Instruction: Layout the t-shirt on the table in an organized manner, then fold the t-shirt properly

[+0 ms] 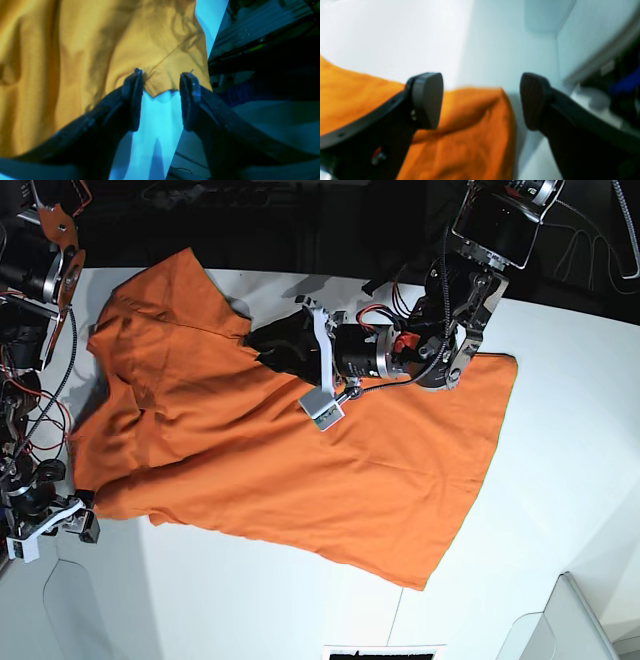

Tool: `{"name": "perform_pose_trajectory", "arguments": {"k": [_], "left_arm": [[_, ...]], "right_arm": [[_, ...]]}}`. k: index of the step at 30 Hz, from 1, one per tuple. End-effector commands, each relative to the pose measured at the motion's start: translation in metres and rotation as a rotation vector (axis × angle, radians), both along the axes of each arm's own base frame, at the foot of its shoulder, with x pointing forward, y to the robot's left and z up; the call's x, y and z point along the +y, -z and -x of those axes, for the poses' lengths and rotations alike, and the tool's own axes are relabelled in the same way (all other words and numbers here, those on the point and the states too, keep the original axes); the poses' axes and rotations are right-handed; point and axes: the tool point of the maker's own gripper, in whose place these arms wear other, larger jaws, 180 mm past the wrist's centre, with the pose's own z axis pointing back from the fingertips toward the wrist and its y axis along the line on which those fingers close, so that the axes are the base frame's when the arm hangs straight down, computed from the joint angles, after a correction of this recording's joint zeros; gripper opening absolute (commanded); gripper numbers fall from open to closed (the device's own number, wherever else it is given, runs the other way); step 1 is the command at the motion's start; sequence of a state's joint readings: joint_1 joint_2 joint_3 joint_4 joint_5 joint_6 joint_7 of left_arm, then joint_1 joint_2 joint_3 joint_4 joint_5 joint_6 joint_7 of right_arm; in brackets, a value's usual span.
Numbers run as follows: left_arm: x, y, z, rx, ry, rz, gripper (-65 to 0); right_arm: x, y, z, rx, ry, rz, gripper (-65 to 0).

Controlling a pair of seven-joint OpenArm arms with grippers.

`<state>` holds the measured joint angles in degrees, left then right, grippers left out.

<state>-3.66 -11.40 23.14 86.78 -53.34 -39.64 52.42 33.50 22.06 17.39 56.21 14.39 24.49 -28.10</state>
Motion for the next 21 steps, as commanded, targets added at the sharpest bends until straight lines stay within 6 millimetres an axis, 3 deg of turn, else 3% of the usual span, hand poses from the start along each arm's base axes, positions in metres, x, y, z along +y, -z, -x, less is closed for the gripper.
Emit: {"name": "perform_pose_trajectory", "arguments": {"k": [1, 8, 12, 15, 19, 21], "left_arm": [[-0.005, -0.016, -0.009, -0.036, -0.009, 0.048, -37.9], [-0.004, -0.017, -0.012, -0.044, -0.013, 0.045, -37.9], [0.008, -0.035, -0.040, -0.096, -0.077, 0.073, -37.9], [0.032, -0.053, -0.074, -0.157, -0.161, 0.077, -37.9], [0.074, -0.070, -0.105, -0.217, -0.271, 0.057, -37.9], [0.093, -0.068, -0.111, -0.234, -0.298, 0.014, -37.9]], "right_arm": [[-0.011, -0.028, -0.010, -0.064, 0.022, -0.001, -19.4], [0.012, -0.012, 0.006, 0.036, -0.040, -0.182, -19.5], [0.031, 0.009, 0.029, 0.053, -0.112, -0.261, -20.3], [0.048, 0.014, 0.049, 0.027, -0.166, -0.311, -20.6], [0.073, 0.005, 0.071, -0.017, -0.229, -0.273, -22.1], [0.086, -0.001, 0.079, -0.042, -0.258, -0.240, -34.3]]}}
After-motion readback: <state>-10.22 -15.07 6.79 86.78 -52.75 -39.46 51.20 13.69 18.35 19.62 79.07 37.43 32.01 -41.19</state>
